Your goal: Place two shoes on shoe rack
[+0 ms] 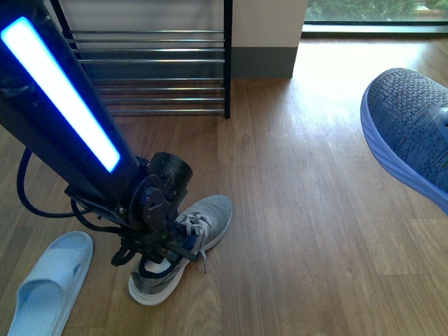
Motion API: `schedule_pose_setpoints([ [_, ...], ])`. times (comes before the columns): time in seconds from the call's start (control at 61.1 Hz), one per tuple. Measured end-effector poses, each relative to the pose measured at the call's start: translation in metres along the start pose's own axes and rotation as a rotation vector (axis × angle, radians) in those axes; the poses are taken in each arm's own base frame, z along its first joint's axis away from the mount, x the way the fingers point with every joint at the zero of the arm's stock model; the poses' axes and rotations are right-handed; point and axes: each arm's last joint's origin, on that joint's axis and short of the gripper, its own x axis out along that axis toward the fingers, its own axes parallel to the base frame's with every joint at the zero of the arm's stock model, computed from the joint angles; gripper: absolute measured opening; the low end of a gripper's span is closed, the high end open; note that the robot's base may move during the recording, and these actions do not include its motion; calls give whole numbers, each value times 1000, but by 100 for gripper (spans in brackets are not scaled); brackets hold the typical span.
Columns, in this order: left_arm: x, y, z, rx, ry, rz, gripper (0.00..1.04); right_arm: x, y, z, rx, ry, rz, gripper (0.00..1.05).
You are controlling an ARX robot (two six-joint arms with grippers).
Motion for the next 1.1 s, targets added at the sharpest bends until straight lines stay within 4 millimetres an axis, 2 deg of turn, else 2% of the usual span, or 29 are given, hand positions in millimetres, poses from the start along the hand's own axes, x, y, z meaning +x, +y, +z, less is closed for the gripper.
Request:
schedule_pose_setpoints([
  [0.197,-49,15,15,-120,-158,39,2,0,0,0,0,0,0,1],
  [0.278,-95,28,22,-223,-271,47,2,0,0,0,0,0,0,1],
  [0.459,-168,49,18,-379,-420,104,2,0,0,0,0,0,0,1],
  [0.639,-239,71,-7,-545,-538,171,2,0,0,0,0,0,0,1],
  [0.884,-315,86,-55,-692,-652,222,2,0,0,0,0,0,0,1],
  [1.015,-346,91,-79,-748,-705,255,2,0,0,0,0,0,0,1],
  [1.097,-355,93,-81,-778,-760,266,2,0,0,0,0,0,-1,1],
])
